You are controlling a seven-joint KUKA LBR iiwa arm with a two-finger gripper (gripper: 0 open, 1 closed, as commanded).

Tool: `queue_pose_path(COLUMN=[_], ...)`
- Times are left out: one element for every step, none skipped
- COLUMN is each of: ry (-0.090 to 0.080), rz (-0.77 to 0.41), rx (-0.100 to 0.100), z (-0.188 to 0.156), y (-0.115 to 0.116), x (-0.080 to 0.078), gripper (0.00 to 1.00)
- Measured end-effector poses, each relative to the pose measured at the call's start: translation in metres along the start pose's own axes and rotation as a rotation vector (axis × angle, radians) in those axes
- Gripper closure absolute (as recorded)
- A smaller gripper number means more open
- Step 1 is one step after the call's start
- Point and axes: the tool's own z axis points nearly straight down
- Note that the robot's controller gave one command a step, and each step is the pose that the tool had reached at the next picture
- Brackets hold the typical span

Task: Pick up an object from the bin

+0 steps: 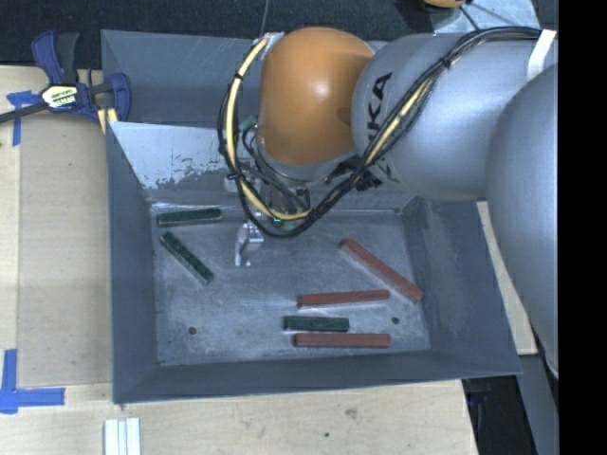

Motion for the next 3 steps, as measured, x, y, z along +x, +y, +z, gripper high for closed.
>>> queue_pose_path(ry=[-0.008, -0.015, -0.015], rz=[0.057, 0.086, 0.087], rx=[-0.002, -0.005, -0.005], z=[0.037, 0.113, 0.113], y=[0.008, 0.05, 0.05], x=[-0.005, 0.004, 0.004], gripper=[0.0, 1.0, 1.0])
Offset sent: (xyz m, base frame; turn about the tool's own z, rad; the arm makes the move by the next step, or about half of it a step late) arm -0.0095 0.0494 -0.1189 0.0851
